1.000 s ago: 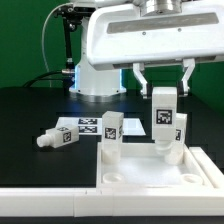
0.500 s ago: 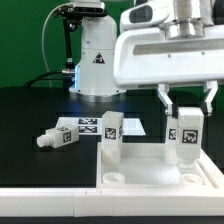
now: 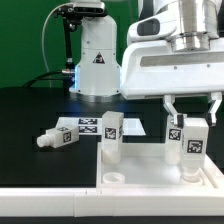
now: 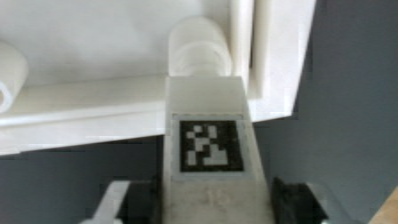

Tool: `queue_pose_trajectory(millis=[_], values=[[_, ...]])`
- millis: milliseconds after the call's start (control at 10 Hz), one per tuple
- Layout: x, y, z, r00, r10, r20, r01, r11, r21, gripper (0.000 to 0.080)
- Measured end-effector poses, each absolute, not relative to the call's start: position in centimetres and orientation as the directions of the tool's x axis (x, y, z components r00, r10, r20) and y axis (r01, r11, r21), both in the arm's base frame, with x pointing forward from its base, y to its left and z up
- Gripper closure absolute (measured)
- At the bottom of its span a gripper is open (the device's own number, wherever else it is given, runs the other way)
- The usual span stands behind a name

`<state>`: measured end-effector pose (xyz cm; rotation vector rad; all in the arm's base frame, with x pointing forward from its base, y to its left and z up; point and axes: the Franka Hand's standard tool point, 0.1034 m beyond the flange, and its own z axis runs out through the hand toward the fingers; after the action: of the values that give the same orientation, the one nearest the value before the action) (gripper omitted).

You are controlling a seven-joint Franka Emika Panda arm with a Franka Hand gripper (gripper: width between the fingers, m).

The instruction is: Assemble square table

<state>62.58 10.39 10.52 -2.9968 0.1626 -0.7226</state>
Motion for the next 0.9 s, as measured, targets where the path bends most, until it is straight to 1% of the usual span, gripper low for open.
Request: queue_pose_trajectory(millis=[100,300,600,700,900], values=[[62.5,10.5,10.2,0.885,-0.113,0.451,-0.088,-0.993,-0.076,0.0514],[62.2,10.7,9.0,0.892,-0.106,0.44,-0.084,-0.994,-0.069,0.0514],[62.4,11.0,8.9,0.873,-0.102,0.477,-0.079,-0.995,-0.067,0.0514],[62.4,11.0,8.9,0.865,-0.113,0.489,-0.089,-0.993,-0.072,0.0514],[62.6,10.7,9.0,0.886,-0.112,0.449,-0.09,-0.993,-0.07,0.0512]])
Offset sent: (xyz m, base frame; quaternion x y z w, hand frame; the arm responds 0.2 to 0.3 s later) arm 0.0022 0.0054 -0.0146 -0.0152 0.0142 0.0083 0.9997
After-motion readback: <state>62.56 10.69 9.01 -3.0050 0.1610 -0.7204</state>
